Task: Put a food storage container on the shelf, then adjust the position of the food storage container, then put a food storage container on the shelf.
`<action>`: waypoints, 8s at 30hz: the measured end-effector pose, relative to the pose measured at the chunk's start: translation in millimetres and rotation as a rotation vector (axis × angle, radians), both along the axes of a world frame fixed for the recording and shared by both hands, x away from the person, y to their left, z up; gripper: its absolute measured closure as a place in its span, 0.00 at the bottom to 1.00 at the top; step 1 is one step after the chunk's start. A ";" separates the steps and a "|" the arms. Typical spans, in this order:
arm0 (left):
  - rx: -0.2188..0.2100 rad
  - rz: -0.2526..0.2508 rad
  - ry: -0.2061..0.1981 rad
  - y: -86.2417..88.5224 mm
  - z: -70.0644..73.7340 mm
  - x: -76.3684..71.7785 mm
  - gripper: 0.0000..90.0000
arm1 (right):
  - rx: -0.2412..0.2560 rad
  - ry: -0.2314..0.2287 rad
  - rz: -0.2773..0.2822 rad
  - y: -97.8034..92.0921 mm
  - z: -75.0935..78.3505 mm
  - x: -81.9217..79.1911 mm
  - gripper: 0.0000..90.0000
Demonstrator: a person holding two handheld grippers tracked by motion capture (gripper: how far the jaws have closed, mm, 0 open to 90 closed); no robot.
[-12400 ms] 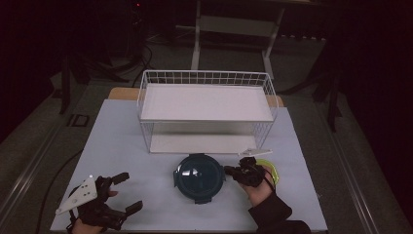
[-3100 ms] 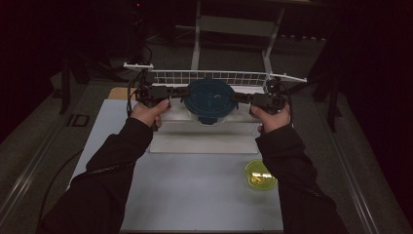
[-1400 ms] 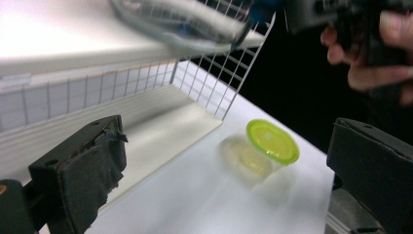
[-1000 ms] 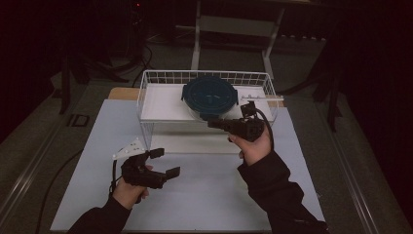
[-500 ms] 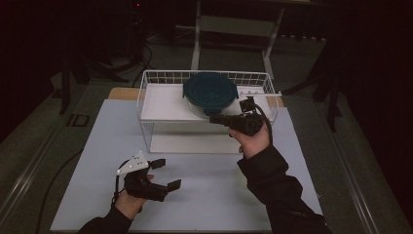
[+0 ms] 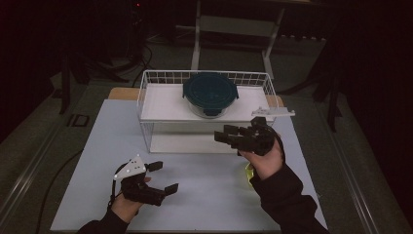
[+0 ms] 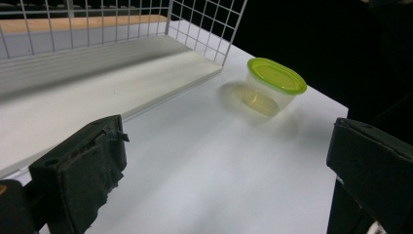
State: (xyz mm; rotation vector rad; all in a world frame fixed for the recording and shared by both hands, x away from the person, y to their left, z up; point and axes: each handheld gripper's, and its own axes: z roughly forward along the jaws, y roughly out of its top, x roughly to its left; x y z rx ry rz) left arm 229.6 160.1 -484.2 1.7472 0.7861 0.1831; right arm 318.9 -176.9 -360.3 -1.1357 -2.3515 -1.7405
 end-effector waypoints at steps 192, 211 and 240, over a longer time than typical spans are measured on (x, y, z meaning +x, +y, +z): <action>0.000 -0.065 0.000 0.0 -8.0 -5.8 0.01 | -0.350 0.206 0.141 20.9 -177.6 6.6 1.00; -0.061 -0.065 0.001 3.3 -0.6 -5.3 0.01 | -0.302 0.098 0.009 -25.6 -129.5 -5.1 0.62; -0.063 0.064 0.458 -13.5 -3.0 51.6 0.05 | -0.135 0.299 -0.004 -9.4 -118.8 13.6 0.16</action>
